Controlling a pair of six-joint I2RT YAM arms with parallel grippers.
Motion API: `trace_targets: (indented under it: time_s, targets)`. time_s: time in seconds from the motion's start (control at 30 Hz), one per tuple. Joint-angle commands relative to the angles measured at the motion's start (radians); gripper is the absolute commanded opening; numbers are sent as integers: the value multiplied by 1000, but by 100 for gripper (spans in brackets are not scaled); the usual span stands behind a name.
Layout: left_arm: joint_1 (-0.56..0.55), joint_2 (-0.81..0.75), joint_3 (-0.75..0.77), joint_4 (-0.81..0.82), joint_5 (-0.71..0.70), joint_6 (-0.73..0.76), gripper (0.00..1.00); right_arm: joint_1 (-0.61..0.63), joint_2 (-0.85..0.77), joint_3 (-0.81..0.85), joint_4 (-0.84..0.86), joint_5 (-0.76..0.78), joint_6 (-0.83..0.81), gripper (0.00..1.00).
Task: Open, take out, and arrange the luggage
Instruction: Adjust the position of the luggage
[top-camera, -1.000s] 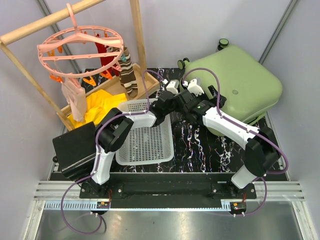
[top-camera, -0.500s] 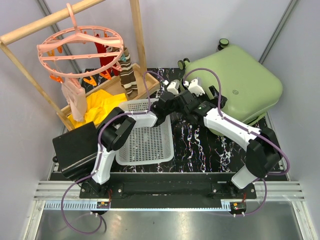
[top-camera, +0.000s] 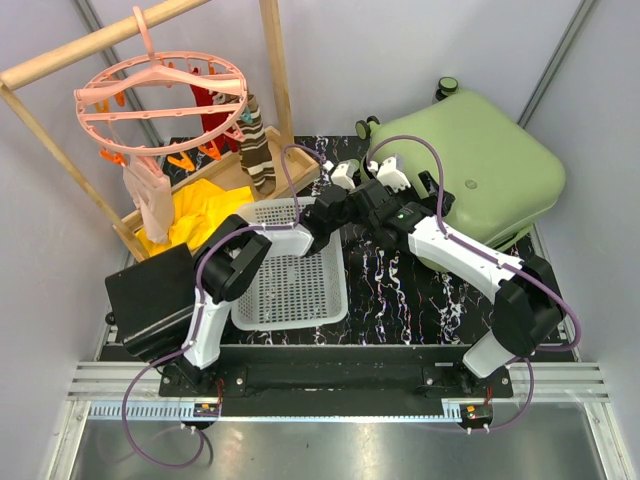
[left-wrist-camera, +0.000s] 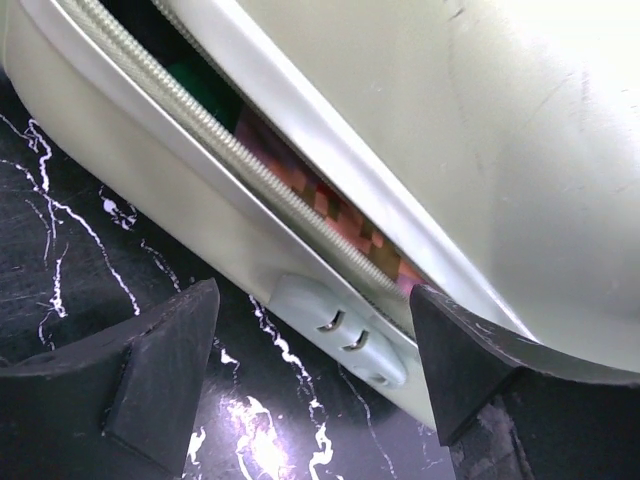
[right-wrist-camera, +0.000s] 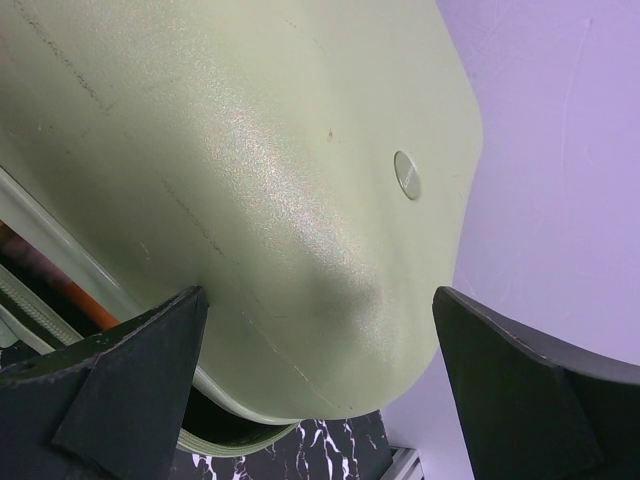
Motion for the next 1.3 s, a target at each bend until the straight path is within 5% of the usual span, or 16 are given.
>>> trace_targets:
  time_s: [0.0, 0.4, 0.63, 0.73, 0.87, 0.97, 1.27]
  targets:
    - [2, -73, -5, 86, -37, -14, 82, -15, -24, 1, 25, 44, -4, 100]
    - [2, 79, 196, -195, -58, 36, 81, -15, -26, -5, 28, 41, 4, 100]
    - [-15, 74, 175, -224, -69, 61, 47, -8, -35, -3, 29, 39, 7, 100]
    - [-18, 84, 173, -223, -68, 55, 42, 11, -44, -2, 29, 44, 16, 100]
    - [-18, 116, 182, -183, -32, 35, 12, 106, -54, -8, 86, 73, -30, 100]
    - [-18, 102, 166, -114, -3, 40, 0, 170, -38, -17, 118, 99, -53, 100]
    - [-7, 88, 153, -28, 106, 73, 0, 198, 92, -63, 126, 101, -32, 100]
